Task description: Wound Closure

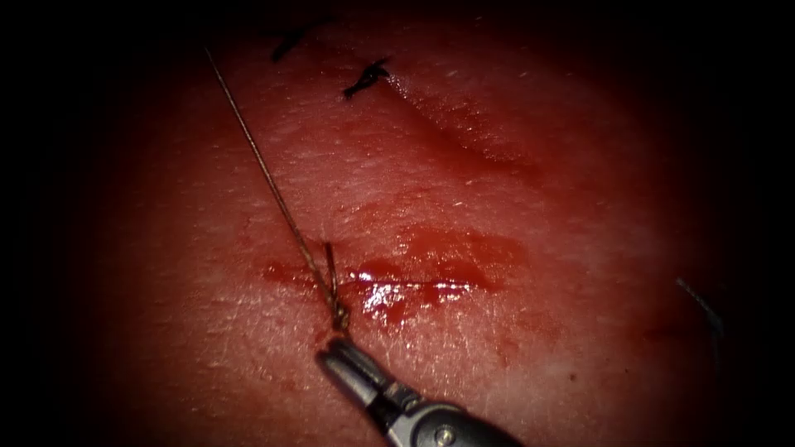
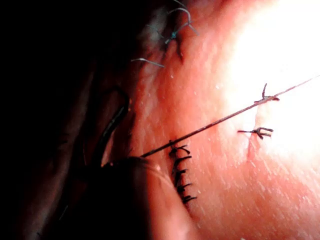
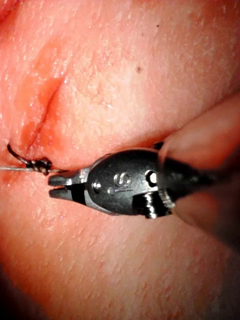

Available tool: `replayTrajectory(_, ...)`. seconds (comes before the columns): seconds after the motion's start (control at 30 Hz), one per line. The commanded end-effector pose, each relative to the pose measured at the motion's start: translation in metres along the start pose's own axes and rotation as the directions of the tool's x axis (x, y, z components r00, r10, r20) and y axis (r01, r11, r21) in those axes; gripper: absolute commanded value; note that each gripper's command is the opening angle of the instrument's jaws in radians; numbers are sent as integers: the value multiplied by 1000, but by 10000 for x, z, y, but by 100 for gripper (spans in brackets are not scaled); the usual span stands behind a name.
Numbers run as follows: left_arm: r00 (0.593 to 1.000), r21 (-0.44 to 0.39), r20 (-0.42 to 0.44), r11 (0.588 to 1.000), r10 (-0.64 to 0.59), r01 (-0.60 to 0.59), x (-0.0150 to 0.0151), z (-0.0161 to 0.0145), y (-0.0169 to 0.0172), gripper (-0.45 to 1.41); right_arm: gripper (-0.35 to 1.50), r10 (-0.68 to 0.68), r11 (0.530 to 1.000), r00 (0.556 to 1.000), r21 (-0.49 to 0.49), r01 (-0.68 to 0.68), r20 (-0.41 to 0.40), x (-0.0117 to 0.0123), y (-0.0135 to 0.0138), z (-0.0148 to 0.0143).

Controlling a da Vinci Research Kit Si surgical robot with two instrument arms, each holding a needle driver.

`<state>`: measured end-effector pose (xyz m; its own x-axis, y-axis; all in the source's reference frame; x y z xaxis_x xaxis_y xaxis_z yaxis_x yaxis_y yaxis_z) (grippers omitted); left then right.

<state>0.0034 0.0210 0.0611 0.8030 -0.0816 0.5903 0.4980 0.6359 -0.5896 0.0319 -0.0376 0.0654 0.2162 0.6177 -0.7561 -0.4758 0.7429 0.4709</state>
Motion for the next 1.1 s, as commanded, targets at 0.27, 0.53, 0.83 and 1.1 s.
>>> replayTrajectory(0.27,999,23,29,999,-39,39,4,14,-12,-45,-35,48,999,997,-17,-49,-64,31,-4,8)
replayTrajectory(0.53,986,124,110,986,-124,110,-8,-14,-27,-45,138,78,996,986,-33,-84,-151,60,6,9)
replayTrajectory(0.83,941,278,198,936,-275,215,-24,-46,-58,-45,148,-5,1000,976,-22,1,-217,85,19,-2)
replayTrajectory(1.1,844,448,239,826,-480,342,-57,-81,-96,-45,147,-126,986,988,98,135,-92,126,30,-29)
